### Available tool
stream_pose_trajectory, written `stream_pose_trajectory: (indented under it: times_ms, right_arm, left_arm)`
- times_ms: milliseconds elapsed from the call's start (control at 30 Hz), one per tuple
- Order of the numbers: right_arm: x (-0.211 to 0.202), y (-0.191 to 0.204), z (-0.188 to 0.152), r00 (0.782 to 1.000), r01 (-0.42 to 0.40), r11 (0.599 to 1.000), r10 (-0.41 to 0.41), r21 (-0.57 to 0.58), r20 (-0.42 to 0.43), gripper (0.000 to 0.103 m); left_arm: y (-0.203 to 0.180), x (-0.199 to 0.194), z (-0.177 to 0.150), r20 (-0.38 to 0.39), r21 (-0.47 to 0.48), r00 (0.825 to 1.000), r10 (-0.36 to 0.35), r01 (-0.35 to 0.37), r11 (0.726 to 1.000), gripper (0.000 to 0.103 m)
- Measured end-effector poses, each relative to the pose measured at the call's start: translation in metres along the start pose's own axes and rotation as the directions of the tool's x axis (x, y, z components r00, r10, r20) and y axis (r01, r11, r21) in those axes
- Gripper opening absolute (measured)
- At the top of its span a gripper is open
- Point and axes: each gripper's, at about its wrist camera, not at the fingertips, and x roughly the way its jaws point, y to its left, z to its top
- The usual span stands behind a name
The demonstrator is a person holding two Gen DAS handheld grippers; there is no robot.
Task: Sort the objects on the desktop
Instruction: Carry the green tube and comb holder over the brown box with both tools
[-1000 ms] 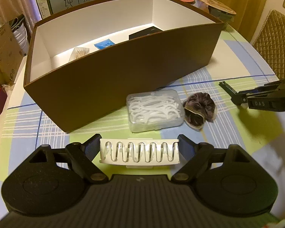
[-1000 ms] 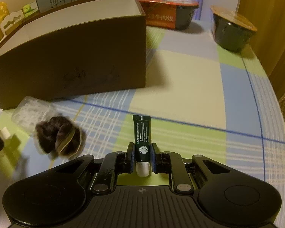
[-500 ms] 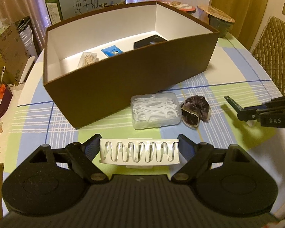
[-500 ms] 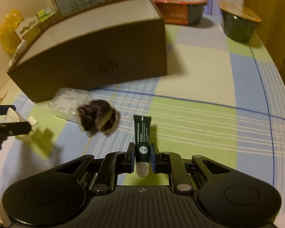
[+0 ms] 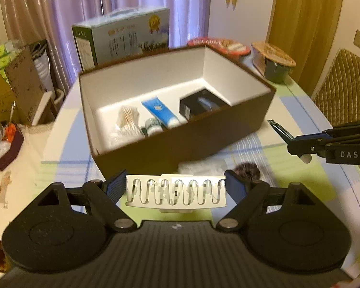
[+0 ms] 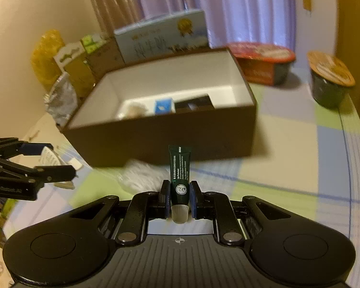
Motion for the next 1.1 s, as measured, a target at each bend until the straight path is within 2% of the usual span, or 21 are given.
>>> stream_pose_trajectory:
  times_ms: [233,467,800,1100]
  right_arm:
    - [0.004,0.01,0.04,0.997,-0.029,0.999,0.03,-0.024,0.065,0.013]
    - [0.031,0.011,0.082,0.996,-0.028,0.999,0.031,-0.04,0.081,0.013]
    - [0.098,-0.002,0.136,1.0,-0.025,0.999,0.026,-0.048,0.016,0.013]
    - [0.162,-0.017,0.166,0.995,0.017,0.995,-0.026,-0.096,-0.092,0.013]
  left_arm:
    - [0.019,-0.008,0.038,0.087,-0.005,0.996,-0.001,0.001,1.0,0.083]
    - [0.036,0.015,0.076,0.115,0.003,0.993,-0.005,0.005,1.0,0.083]
    - [0.057,0.091,0.124,0.031,-0.033,0.999,-0.037,0.038,0.999,0.083]
    - [0.073,0.171,0.152,-0.08,-0.078,0.997,-0.004,-0.002,0.997,0.083]
